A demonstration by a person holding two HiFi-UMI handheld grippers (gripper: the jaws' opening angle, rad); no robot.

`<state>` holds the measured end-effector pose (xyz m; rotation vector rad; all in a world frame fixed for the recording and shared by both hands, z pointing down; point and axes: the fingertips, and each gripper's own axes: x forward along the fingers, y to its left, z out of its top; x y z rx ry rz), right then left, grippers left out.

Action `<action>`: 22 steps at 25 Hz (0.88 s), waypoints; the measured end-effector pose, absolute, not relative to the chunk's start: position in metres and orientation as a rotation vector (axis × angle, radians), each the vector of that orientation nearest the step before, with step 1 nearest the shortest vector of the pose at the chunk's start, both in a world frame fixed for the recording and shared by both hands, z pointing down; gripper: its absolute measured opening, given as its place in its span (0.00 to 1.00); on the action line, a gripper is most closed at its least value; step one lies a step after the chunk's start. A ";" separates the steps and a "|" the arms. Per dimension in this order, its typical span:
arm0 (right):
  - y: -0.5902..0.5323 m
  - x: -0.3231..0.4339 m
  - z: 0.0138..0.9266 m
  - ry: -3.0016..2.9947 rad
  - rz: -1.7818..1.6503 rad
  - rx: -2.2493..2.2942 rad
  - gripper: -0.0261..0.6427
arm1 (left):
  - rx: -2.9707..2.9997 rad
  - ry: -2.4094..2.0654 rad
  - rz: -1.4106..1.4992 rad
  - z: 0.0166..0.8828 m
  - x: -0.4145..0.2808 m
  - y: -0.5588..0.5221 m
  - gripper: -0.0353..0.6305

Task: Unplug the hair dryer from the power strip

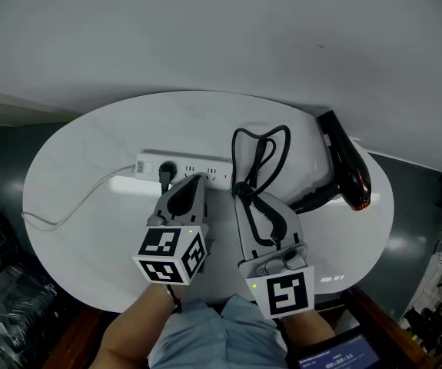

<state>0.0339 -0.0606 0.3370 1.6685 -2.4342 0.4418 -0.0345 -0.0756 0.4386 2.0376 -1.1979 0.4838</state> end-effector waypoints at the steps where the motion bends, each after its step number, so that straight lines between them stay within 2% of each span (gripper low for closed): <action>1: -0.058 0.036 0.336 -2.431 0.440 1.679 0.10 | 2.039 -1.198 0.488 0.439 -0.035 -0.076 0.05; 18: -0.016 0.064 0.356 -2.369 0.448 1.716 0.11 | 2.085 -1.211 0.495 0.430 -0.027 -0.074 0.05; 22: -0.009 0.066 0.371 -2.357 0.437 1.627 0.15 | 2.131 -1.203 0.478 0.414 -0.016 -0.064 0.05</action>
